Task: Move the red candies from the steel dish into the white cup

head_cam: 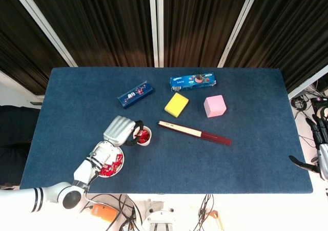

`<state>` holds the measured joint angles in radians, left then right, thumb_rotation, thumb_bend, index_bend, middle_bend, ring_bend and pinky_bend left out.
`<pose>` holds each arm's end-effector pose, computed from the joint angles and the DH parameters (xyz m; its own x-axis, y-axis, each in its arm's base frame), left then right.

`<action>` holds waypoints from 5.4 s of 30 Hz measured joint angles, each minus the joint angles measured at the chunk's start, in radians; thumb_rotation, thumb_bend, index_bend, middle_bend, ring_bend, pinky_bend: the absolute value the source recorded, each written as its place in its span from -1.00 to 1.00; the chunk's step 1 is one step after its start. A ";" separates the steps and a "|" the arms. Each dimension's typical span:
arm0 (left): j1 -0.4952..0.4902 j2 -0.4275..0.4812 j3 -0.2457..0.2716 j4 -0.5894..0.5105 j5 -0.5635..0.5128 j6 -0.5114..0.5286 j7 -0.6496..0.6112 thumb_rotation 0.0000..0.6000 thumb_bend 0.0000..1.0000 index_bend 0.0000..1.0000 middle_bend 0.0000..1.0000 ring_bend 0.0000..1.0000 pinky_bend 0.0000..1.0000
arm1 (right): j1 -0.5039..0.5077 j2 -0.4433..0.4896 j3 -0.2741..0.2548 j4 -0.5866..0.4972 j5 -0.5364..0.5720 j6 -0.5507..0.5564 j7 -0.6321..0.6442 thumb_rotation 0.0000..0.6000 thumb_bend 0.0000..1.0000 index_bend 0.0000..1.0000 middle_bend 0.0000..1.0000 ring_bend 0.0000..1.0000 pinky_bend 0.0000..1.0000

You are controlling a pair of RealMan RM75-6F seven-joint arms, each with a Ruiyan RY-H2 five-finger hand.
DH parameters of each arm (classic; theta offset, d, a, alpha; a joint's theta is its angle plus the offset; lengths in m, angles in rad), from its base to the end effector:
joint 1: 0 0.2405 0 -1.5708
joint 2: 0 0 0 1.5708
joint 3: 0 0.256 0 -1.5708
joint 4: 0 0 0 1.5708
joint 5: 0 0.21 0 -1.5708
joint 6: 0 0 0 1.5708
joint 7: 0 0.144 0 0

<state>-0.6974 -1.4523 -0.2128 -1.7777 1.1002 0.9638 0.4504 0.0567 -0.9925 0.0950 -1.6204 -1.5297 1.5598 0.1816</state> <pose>-0.1070 0.3058 0.0038 0.3882 0.3020 0.8707 0.8660 -0.4427 -0.2326 -0.3085 -0.1811 0.2129 0.3321 0.1080 0.9371 -0.9409 -0.0329 0.3372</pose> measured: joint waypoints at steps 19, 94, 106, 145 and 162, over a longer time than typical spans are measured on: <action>0.097 0.102 0.111 -0.113 0.122 0.200 0.011 1.00 -0.52 -0.29 0.87 0.77 0.80 | 0.012 -0.001 0.006 -0.009 -0.010 -0.007 -0.011 1.00 -0.76 -1.00 -0.99 -1.00 -1.00; 0.242 0.058 0.149 -0.008 0.218 0.205 -0.126 1.00 -0.28 0.10 0.87 0.77 0.81 | 0.012 0.002 0.001 -0.032 -0.011 -0.006 -0.032 1.00 -0.76 -1.00 -0.99 -1.00 -1.00; 0.078 0.023 0.021 -0.028 0.083 0.057 -0.093 1.00 -0.30 0.10 0.87 0.77 0.81 | 0.002 -0.003 -0.001 -0.006 -0.001 0.000 -0.003 1.00 -0.76 -1.00 -0.99 -1.00 -1.00; 0.292 0.054 0.272 0.056 0.117 0.292 -0.035 1.00 -0.59 -0.18 0.87 0.77 0.80 | 0.032 -0.005 0.005 -0.028 -0.018 -0.029 -0.029 1.00 -0.76 -1.00 -0.99 -1.00 -1.00; 0.313 -0.028 0.258 0.131 0.085 0.256 0.047 1.00 -0.60 -0.15 0.87 0.77 0.80 | 0.026 -0.003 0.002 -0.027 -0.012 -0.024 -0.026 1.00 -0.76 -1.00 -0.99 -1.00 -1.00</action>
<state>-0.3843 -1.4803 0.0447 -1.6472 1.1848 1.2202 0.4978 0.0828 -0.9958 0.0966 -1.6473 -1.5419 1.5358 0.1558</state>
